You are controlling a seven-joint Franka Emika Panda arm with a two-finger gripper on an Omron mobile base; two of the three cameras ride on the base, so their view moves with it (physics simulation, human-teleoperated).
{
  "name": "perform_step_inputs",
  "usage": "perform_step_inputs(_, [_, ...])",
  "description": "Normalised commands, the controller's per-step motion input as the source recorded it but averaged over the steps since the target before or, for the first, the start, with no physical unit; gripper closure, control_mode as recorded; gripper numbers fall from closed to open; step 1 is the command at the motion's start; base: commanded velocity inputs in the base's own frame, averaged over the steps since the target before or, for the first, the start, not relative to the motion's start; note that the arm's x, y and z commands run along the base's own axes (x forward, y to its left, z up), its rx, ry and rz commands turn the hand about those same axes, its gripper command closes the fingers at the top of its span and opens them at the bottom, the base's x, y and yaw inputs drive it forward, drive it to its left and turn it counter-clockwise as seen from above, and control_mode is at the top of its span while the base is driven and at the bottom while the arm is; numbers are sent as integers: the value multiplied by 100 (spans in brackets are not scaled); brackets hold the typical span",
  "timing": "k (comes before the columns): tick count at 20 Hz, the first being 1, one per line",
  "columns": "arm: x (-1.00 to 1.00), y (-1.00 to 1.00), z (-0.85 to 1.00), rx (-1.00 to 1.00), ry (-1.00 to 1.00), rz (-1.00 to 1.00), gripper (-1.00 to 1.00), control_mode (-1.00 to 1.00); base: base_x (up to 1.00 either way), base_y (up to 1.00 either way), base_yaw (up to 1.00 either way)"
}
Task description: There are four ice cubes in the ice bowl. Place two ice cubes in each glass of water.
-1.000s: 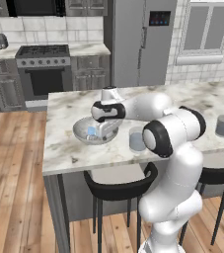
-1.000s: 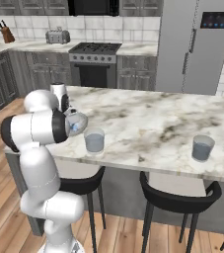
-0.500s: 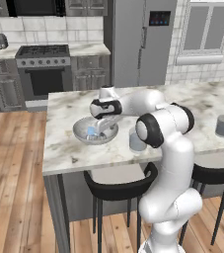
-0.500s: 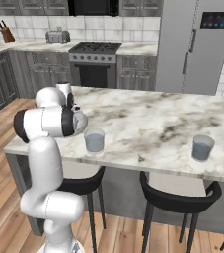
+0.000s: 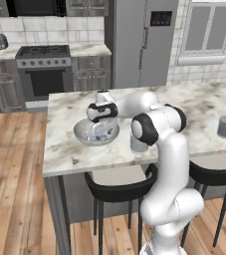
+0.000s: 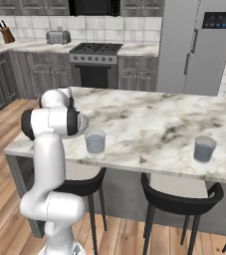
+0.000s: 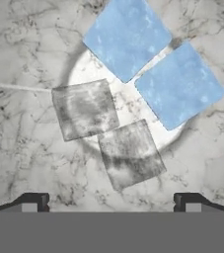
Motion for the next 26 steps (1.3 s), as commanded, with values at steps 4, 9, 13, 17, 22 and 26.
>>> perform_step_inputs(4, [26,0,-26,0,0,-4,-100,-100,0,0,0])
perform_step_inputs(9, [33,0,-17,0,0,-2,-100,-100,0,0,0])
perform_step_inputs(13, [30,0,-20,0,0,-1,-100,-100,0,0,0])
perform_step_inputs(17, [7,0,-14,0,0,-1,-100,-100,0,0,0])
perform_step_inputs(22, [0,0,-16,0,4,-3,-100,-100,0,0,0])
perform_step_inputs(26, [0,0,-14,0,5,-5,-100,-100,0,0,0])
